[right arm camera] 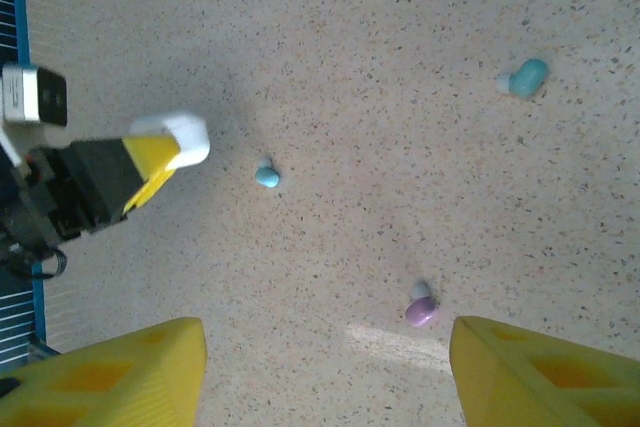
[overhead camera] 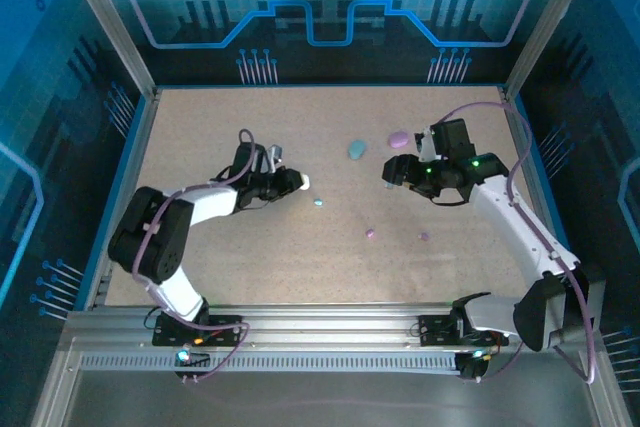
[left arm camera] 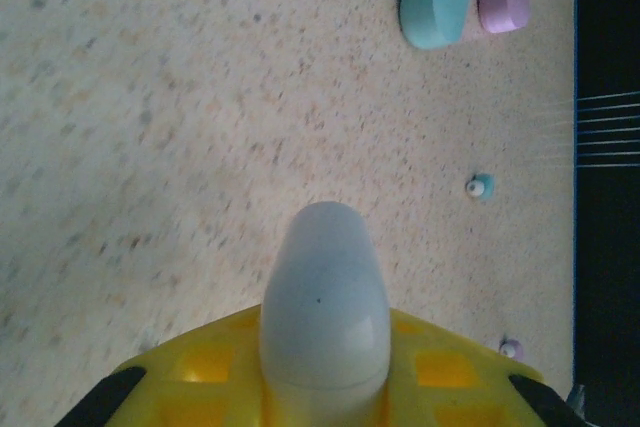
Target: Insert the wireless bluetooth earbuds into the charging case
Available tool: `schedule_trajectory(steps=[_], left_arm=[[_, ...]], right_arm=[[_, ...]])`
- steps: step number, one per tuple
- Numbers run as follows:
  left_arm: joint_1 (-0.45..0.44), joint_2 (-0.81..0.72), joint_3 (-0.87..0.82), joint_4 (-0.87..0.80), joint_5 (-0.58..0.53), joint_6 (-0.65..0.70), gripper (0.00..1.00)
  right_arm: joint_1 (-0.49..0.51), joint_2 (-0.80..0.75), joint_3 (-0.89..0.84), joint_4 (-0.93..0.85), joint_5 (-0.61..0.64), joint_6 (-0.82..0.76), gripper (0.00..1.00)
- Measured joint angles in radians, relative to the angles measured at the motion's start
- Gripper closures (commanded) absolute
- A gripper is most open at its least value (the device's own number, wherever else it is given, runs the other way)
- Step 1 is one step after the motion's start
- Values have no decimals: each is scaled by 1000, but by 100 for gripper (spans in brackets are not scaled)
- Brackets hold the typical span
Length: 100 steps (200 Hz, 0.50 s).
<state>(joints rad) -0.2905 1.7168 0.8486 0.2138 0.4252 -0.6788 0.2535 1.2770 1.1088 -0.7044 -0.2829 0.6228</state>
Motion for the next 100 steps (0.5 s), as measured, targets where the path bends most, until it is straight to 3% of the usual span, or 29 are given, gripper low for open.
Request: schedule_trajectory(steps=[62, 100], left_arm=[[0, 190, 206, -96, 18, 0, 76], [0, 235, 237, -139, 18, 0, 73]], right_arm=[[0, 25, 0, 3, -18, 6, 34], [0, 42, 0, 4, -18, 6, 34]])
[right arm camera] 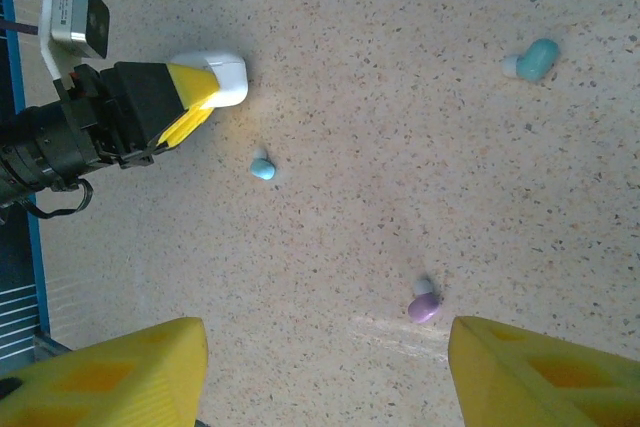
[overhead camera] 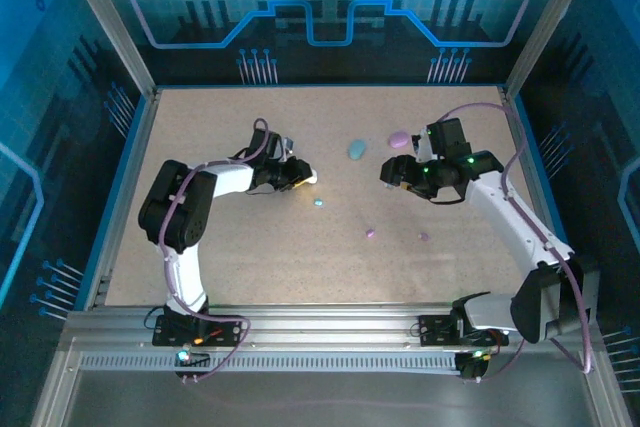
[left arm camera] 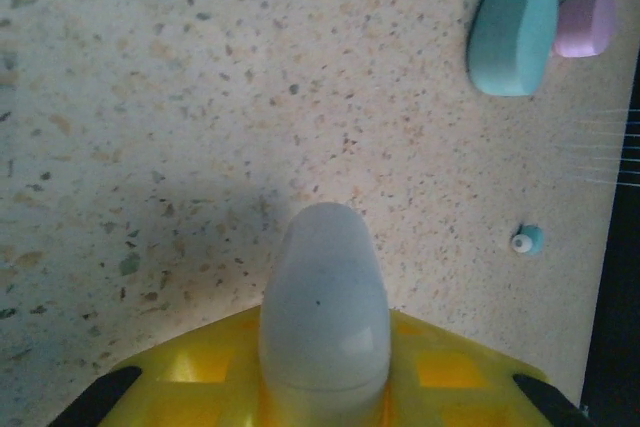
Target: Insert the wireless bluetooth earbuds into the charging case
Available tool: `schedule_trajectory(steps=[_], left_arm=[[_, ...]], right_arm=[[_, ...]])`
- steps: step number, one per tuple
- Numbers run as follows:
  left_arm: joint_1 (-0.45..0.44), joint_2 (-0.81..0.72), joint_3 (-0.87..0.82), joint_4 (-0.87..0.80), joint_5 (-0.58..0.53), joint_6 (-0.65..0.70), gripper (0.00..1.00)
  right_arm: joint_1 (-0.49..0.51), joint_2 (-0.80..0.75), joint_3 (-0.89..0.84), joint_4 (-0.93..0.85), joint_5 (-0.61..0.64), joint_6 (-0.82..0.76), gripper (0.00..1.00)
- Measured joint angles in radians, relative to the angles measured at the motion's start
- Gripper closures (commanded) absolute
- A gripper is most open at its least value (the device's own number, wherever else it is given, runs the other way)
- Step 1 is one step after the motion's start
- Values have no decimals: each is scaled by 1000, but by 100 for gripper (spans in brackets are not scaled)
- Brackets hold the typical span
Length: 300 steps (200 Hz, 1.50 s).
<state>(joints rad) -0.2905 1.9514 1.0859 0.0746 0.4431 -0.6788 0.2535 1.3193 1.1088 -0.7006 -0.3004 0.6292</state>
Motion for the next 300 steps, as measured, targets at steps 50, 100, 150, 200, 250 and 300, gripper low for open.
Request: schedule_trajectory(steps=[50, 100, 150, 200, 250, 300], left_arm=[[1, 14, 17, -53, -12, 22, 62], [0, 5, 28, -113, -64, 66, 49], [12, -64, 26, -193, -182, 117, 40], [18, -303, -78, -182, -241, 151, 39], [18, -577, -234, -100, -252, 171, 38], [18, -814, -354, -55, -271, 215, 35]], right_arm=[[0, 43, 0, 7, -20, 0, 34], [0, 86, 10, 6, -26, -1, 35], [2, 151, 69, -3, -14, -28, 35], [13, 327, 225, -17, 47, -91, 35], [35, 628, 526, -69, 101, -165, 35], [50, 982, 994, -205, 190, -246, 37]])
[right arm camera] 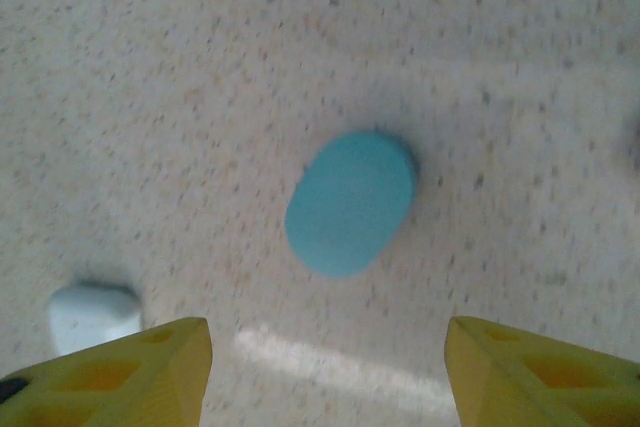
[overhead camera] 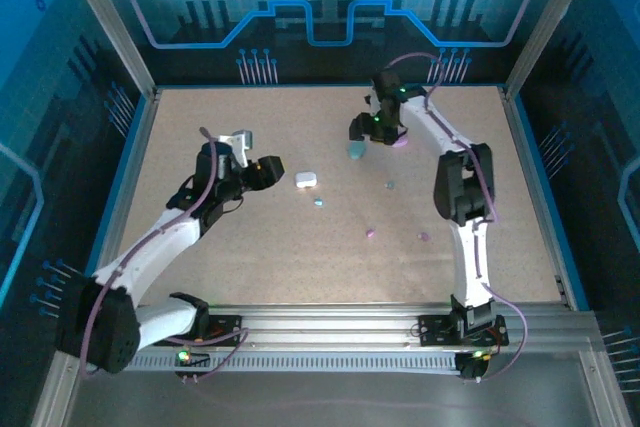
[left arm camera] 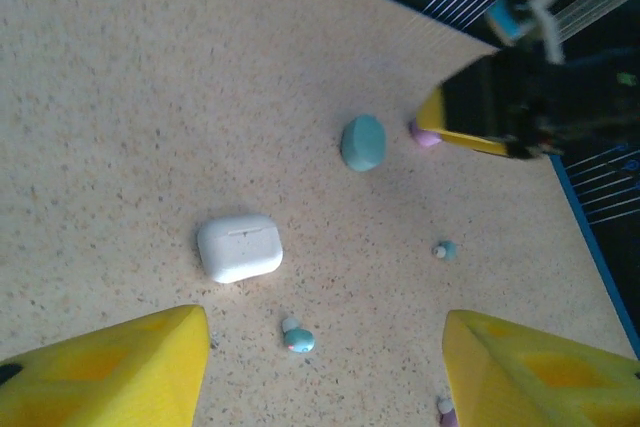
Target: Insert the wireless bluetooth earbuds into the charging case
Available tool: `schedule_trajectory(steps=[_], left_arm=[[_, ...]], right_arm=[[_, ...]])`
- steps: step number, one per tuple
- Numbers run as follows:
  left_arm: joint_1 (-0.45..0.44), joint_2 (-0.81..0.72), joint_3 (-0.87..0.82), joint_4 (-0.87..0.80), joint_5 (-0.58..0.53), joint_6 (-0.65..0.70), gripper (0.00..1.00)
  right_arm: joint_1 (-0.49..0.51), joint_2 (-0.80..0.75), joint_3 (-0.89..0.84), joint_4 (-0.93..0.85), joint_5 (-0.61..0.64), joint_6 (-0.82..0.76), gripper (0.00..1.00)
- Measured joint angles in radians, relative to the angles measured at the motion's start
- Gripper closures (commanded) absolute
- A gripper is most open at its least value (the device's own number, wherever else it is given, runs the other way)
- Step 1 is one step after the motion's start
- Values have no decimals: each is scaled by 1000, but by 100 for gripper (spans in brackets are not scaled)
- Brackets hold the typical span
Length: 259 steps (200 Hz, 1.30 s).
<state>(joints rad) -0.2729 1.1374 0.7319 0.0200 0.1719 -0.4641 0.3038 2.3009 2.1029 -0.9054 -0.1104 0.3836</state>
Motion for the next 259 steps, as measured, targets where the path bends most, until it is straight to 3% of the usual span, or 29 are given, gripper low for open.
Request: schedule_trajectory(steps=[38, 90, 145, 180, 259], left_arm=[[0, -96, -33, 22, -4, 30, 34], [0, -109, -34, 23, -3, 50, 34], [0, -110, -34, 24, 1, 49, 34], [0, -110, -34, 24, 8, 46, 34], [0, -110, -34, 24, 33, 44, 34]], right_arm=[[11, 217, 288, -95, 76, -44, 40], [17, 355, 419, -134, 140, -97, 40], [22, 368, 435, -171, 160, -123, 44], [23, 316, 339, -151, 152, -124, 44], [38, 278, 281, -184, 139, -77, 28]])
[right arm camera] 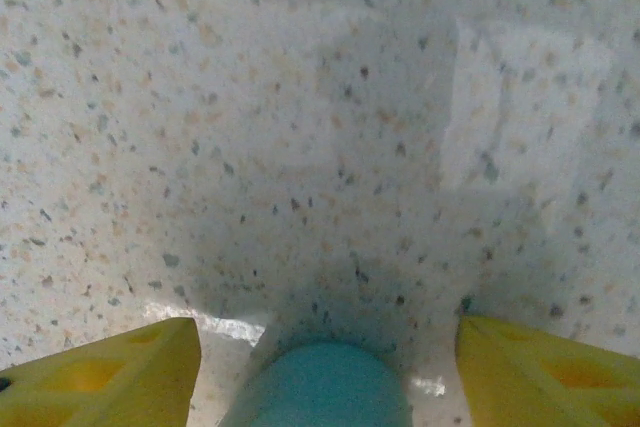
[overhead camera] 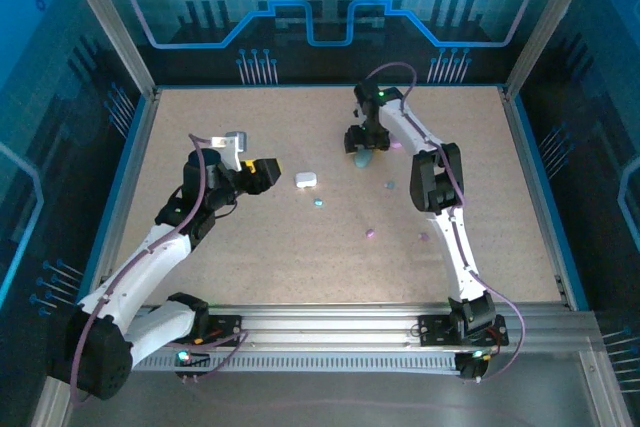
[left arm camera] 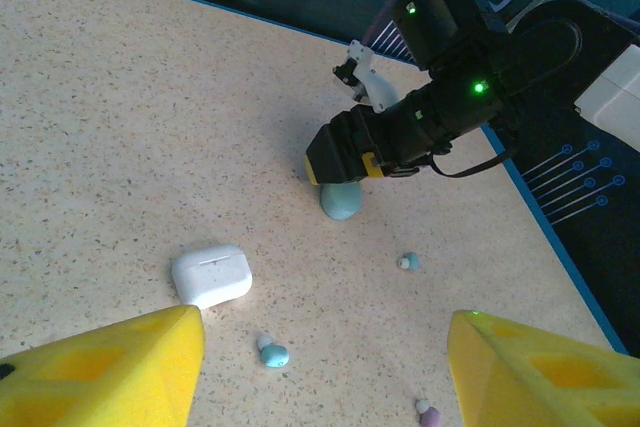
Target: Insert the wireless bluetooth earbuds into the charging case
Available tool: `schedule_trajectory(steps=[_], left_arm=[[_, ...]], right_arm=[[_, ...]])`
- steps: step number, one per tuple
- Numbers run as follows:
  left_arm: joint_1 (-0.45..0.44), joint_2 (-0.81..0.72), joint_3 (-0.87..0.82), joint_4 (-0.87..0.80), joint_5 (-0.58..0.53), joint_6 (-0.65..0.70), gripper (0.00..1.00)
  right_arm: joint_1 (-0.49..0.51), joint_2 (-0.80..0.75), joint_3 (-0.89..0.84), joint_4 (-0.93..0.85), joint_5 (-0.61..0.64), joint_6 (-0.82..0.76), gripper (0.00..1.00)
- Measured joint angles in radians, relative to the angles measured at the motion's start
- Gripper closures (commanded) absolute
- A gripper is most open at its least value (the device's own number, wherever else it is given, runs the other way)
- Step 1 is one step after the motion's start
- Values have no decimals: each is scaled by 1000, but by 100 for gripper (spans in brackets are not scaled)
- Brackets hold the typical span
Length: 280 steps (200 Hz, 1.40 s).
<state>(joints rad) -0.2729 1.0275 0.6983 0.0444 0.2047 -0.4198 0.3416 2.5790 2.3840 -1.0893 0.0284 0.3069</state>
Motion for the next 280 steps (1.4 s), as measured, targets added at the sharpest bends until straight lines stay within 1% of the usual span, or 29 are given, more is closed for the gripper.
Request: schedule_trajectory(steps=[22, 40, 79, 127, 157, 198, 225, 267, 280], left_arm=[[0, 0, 0, 4, 2, 0, 34], [0, 0, 0, 7, 2, 0, 34], [0, -2, -5, 8, 2, 0, 34], [0, -8, -19, 14, 2, 0, 34], [0, -9, -29, 14, 2, 0, 34], [0, -13, -33, 14, 2, 0, 34], [0, -15, -34, 14, 2, 0, 34], [0, -15, -34, 14, 2, 0, 34], [0, -15, -34, 14, 2, 0, 34]], right_arm=[[18, -17, -34, -1, 29, 41, 25], [34, -37, -73, -2, 62, 72, 25], [51, -86, -168, 21, 119, 128, 33], [51, -124, -233, 35, 156, 139, 37], [51, -160, -294, 74, 158, 121, 38], [51, -164, -297, 142, 164, 40, 38], [51, -164, -302, 167, 173, 0, 43], [51, -185, -365, 223, 156, -29, 43], [50, -201, -397, 248, 151, -35, 45]])
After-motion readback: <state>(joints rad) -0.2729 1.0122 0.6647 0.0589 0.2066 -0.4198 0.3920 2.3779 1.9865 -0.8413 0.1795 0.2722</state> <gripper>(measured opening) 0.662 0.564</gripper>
